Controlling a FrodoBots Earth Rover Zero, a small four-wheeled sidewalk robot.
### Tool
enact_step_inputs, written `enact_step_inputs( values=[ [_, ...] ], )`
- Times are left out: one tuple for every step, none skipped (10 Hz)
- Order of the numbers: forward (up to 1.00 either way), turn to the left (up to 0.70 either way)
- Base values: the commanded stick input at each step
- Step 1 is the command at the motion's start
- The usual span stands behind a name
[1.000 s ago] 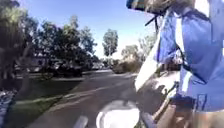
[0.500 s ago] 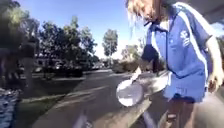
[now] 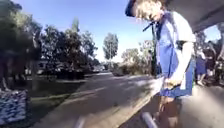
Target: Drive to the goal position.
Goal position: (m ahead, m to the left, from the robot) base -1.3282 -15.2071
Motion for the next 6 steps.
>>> enact_step_inputs(
  values=[
    [0.93, 0.0],
    [0.51, 0.0],
    [0.93, 0.0],
    [0.11, 0.0],
    [0.88, 0.0],
    [0.67, 0.0]
  ],
)
